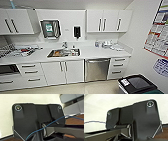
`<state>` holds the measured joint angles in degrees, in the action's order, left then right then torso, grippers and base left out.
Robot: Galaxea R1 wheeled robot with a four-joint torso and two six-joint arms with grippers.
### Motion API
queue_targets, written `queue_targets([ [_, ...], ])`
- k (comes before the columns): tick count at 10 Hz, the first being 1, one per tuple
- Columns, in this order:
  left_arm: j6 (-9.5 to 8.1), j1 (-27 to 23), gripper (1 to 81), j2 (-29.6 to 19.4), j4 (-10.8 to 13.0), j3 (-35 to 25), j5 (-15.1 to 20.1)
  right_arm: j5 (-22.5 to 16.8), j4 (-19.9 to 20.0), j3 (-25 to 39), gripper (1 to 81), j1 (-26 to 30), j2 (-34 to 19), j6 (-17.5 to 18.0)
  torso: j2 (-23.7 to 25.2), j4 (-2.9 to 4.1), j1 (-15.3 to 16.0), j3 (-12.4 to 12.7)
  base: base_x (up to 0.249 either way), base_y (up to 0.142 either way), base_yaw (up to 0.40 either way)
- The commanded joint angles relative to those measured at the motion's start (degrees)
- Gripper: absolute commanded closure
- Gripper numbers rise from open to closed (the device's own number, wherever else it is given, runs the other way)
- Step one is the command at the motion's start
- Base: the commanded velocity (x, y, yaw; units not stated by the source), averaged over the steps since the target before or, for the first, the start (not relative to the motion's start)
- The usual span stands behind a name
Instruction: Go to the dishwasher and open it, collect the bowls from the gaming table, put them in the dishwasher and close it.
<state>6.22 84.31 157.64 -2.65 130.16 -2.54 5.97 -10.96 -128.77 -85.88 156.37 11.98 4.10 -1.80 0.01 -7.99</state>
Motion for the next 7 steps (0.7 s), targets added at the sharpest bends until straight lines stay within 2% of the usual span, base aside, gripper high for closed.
queue_targets([
  [1, 0.02, -2.5, 1.0, -0.9, -0.5, -0.7, 3.2, -2.6, -0.6, 0.9, 1.0, 2.3, -0.9, -0.1, 0.0, 0.0, 0.0, 0.0, 0.122, 0.0, 0.0],
  [7, 0.02, -2.5, 1.0, -0.9, -0.5, -0.7, 3.2, -2.6, -0.6, 0.9, 1.0, 2.2, -0.9, -0.1, 0.0, 0.0, 0.0, 0.0, 0.122, 0.0, 0.0],
])
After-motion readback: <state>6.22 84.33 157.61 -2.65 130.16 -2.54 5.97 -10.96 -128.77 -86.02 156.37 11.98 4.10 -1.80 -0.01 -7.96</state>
